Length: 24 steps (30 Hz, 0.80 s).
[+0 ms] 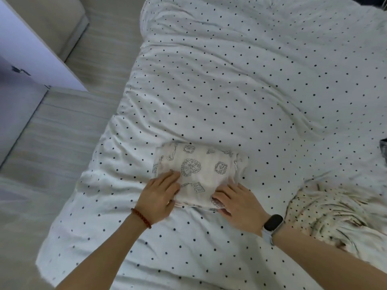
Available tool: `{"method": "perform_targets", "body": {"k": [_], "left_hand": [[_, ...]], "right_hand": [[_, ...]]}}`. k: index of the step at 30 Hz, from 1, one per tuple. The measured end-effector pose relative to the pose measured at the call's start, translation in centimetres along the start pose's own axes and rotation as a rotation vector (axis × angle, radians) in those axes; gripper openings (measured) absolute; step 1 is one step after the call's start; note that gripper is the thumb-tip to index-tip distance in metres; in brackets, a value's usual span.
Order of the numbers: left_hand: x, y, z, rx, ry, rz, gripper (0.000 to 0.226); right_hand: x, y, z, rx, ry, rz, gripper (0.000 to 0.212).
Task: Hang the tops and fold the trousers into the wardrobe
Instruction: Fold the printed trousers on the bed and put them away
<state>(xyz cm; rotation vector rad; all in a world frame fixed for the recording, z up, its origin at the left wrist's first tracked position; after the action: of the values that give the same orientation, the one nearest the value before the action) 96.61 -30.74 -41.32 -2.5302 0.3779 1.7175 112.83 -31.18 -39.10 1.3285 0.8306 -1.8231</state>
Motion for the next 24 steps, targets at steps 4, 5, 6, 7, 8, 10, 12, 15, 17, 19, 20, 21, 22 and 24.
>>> {"method": "perform_targets", "body": {"k": [4, 5, 6, 7, 8, 10, 12, 15, 17, 19, 20, 21, 22, 24], "left_hand": [[1.5, 1.2, 1.9, -0.193, 0.011, 0.069, 0.05], [1.4, 0.9, 2.1, -0.232, 0.016, 0.046, 0.053], [1.5, 0.3, 2.1, -0.25, 0.006, 0.017, 0.054], [2.0, -0.4, 1.9, -0.277, -0.008, 0.019, 0.053], [2.6, -1.2, 1.7, -0.316, -0.018, 0.03, 0.055], [4.2, -2.5, 2.2, -0.45, 0.02, 0.056, 0.064], [6.1, -2.8, 4.1, -0.631, 0.147, 0.086, 0.08], [5.4, -2.7, 6.0, -0.805, 0.552, -0.027, 0.077], [4.6, -2.3, 6.8, -0.934, 0.699, -0.056, 0.07], [4.9, -2.2, 7.5, -1.042, 0.79, 0.029, 0.076], [5.2, -2.3, 7.6, -1.072, 0.85, 0.08, 0.082], [5.5, -2.5, 7.4, -1.08, 0.889, 0.13, 0.09], [5.7, -2.7, 7.2, -1.077, 0.91, 0.178, 0.094], [6.0, -2.9, 6.7, -1.065, 0.951, 0.226, 0.083]], "right_hand": [[-0.2, 0.9, 1.0, 0.036, 0.051, -0.061, 0.02], [-0.8, 0.4, 1.0, 0.072, 0.078, -0.117, 0.02], [-1.1, -0.2, 0.7, 0.123, 0.111, -0.16, 0.024], [-0.9, -1.0, 0.2, 0.188, 0.135, -0.168, 0.031], [-0.2, -1.7, -0.6, 0.254, 0.148, -0.136, 0.036], [2.2, -2.5, -2.4, 0.358, 0.131, -0.039, 0.041], [3.9, -2.3, -3.3, 0.373, 0.093, -0.006, 0.042], [2.8, -0.3, -4.1, 0.469, 0.022, -0.137, 0.042], [2.0, 2.2, -5.1, 0.727, -0.177, -0.302, 0.049], [3.1, 4.1, -5.5, 0.982, -0.513, -0.392, 0.063], [3.7, 4.2, -5.4, 1.042, -0.637, -0.413, 0.066], [3.8, 3.9, -5.5, 1.07, -0.704, -0.43, 0.067], [3.8, 3.5, -5.5, 1.084, -0.751, -0.442, 0.068], [4.0, 2.3, -5.4, 1.087, -0.83, -0.427, 0.068]]}}
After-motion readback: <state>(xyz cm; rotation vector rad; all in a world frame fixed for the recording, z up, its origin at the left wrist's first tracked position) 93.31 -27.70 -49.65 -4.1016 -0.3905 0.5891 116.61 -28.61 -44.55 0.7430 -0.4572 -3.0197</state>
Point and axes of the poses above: each hand's wrist, its own y-axis away from the middle knuckle, its own x-axis out of the palm, z = x × y, the point moved 9 cm from there along -y, towards the middle knuckle, and after that the axes turned 12 degrees about -x, right-handed, at the moved point
